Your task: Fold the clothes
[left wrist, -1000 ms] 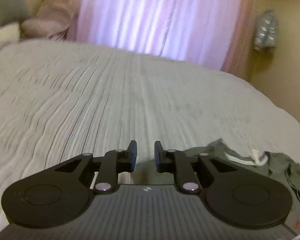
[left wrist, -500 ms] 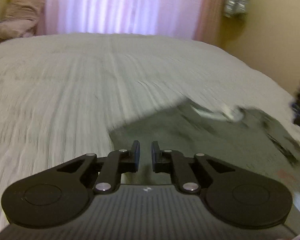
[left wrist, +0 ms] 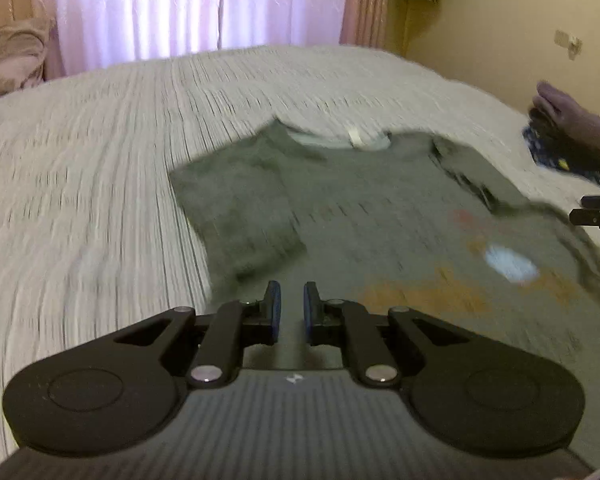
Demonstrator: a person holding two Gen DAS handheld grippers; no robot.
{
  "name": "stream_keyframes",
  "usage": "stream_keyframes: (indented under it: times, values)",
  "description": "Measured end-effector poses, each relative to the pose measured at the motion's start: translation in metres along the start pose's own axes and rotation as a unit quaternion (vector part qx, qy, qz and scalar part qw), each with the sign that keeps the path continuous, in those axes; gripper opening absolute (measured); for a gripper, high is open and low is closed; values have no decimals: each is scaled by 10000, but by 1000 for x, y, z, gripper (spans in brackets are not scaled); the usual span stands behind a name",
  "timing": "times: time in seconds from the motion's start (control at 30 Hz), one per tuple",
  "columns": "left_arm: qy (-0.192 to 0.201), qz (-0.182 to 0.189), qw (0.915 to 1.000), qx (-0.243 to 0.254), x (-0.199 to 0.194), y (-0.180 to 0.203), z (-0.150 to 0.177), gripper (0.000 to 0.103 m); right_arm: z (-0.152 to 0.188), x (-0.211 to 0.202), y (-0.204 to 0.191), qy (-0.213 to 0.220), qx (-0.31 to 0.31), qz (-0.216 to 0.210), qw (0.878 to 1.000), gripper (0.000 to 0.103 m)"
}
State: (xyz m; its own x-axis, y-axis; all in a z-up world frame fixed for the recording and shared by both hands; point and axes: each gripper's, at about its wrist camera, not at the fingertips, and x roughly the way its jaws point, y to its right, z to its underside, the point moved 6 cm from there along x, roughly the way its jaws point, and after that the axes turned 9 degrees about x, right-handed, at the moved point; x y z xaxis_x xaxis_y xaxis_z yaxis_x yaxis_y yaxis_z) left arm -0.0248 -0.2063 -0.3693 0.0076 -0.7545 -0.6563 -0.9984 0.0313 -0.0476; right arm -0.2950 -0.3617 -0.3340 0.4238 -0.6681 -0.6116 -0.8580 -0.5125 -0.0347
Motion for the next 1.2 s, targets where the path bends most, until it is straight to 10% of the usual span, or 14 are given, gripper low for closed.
stream_keyframes:
  times: [0.57, 1.2]
  values:
    - [-610, -286, 9853, -1567, -171, 48, 179, 8, 172, -172, 40, -1193, 1078, 885, 9830, 64]
    - [-544, -943, 9762, -1874, -263, 94, 158, 30, 164, -262, -32, -640, 1345, 415, 9880, 64]
